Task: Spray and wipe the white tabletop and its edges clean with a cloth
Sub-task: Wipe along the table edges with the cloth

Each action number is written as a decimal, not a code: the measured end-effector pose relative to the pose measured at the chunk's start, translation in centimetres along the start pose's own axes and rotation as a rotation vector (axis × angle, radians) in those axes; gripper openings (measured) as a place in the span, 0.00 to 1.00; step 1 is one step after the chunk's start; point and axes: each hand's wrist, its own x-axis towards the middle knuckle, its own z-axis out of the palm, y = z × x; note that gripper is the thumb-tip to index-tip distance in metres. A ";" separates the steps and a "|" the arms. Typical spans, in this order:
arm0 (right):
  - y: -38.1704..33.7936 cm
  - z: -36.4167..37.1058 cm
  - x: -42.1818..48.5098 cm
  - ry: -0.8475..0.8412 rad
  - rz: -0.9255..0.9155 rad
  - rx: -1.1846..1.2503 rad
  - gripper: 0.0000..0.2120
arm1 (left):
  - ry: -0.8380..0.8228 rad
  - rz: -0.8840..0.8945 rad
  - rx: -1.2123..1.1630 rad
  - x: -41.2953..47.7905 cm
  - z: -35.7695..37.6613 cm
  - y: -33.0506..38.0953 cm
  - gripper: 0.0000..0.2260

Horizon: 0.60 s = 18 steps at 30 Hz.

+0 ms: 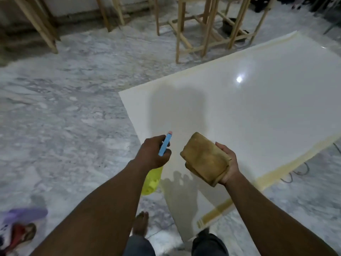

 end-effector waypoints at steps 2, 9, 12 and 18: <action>-1.9 0.6 0.9 -0.006 0.087 -0.140 0.19 | 0.081 -0.059 -0.036 -1.1 0.8 0.5 0.12; -4.5 2.0 1.7 -0.134 0.236 -0.499 0.22 | 0.285 -0.302 -0.146 -7.5 4.0 2.8 0.12; -2.6 3.4 1.4 -0.229 0.278 -0.677 0.23 | 0.373 -0.404 -0.200 -10.9 5.2 2.7 0.11; 2.1 3.1 -0.3 -0.434 0.485 -0.857 0.28 | 0.523 -0.542 -0.224 -17.7 9.0 3.9 0.13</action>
